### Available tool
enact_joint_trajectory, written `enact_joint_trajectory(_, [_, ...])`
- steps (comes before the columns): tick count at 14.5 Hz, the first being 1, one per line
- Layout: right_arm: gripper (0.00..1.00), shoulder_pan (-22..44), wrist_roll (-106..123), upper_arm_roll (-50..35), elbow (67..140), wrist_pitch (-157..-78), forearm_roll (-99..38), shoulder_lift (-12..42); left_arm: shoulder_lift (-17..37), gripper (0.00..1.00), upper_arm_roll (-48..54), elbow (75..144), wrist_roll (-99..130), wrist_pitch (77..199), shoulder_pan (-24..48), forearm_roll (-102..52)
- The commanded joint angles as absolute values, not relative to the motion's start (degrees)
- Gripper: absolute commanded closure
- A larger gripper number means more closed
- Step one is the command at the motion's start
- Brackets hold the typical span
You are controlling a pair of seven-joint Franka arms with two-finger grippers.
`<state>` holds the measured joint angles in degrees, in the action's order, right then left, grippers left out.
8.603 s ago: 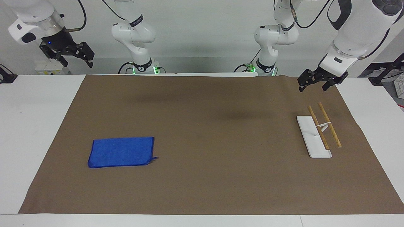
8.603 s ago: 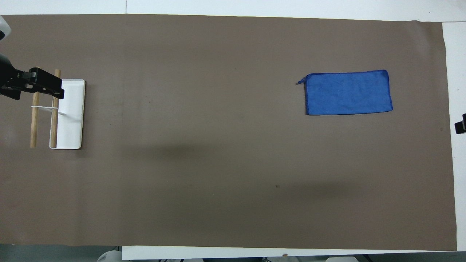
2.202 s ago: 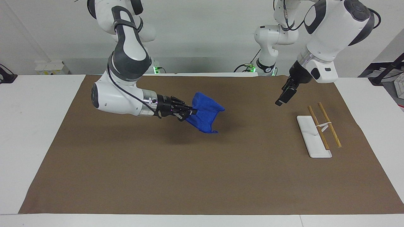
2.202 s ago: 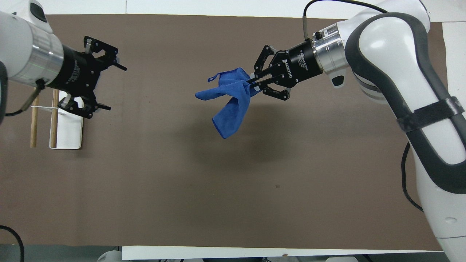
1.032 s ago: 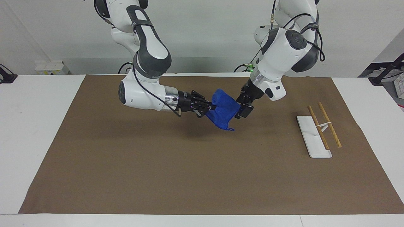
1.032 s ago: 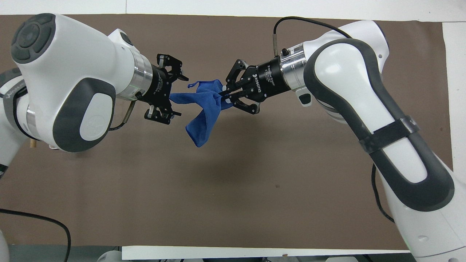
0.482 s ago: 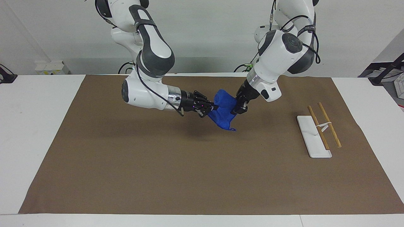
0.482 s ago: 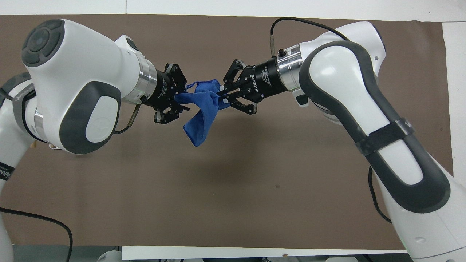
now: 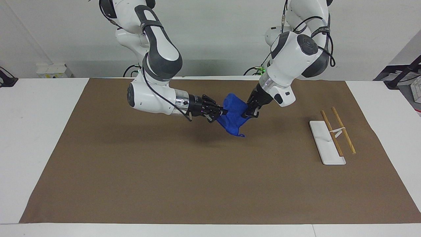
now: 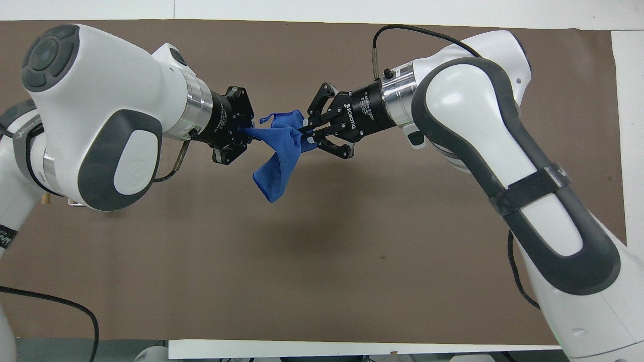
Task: Right arm passes towel to left arm to hang
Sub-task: 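Grasp the towel with the left gripper and open the right gripper, then carry the towel to the white rack while the right gripper withdraws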
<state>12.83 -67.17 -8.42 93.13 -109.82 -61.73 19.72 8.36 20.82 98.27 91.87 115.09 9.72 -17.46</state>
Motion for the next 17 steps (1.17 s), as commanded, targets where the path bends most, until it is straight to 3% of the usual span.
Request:
enact_joint_trajectory(1, [0.84,13.27,-67.85,-8.44,94.92,-111.97,-62.67,18.19,7.56,1.0,19.87,99.14,86.41,115.4,9.32,-18.02])
enact_joint_trajectory(3, [0.1,13.27,-66.54,-8.44,94.75,-111.71,-62.14,18.28,7.65,1.0,19.16,98.7,84.73,115.4,9.14,-18.02])
enact_joint_trajectory(4, [0.0,13.27,-64.62,-8.44,94.75,-111.45,-61.7,18.19,7.56,1.0,18.55,98.7,84.12,115.4,9.05,-17.93])
enact_joint_trajectory(7, [0.0,13.01,-56.71,-8.26,94.57,-111.18,-54.35,17.14,7.56,1.0,18.37,98.7,83.76,115.49,9.05,-17.84])
enact_joint_trajectory(10, [0.0,11.43,-43.74,-8.0,94.13,-110.74,-34.35,16.61,7.56,1.0,17.49,99.49,78.24,115.84,8.88,-13.9])
enact_joint_trajectory(14, [0.0,4.5,-27.19,-8.0,93.96,-110.83,-15.59,16.44,7.12,1.0,11.0,101.42,77.09,115.93,8.7,-13.62])
enact_joint_trajectory(17, [0.0,-0.95,-19.18,-8.0,93.78,-109.0,-8.98,14.07,4.76,1.0,5.21,107.2,64.03,116.19,8.53,-13.62])
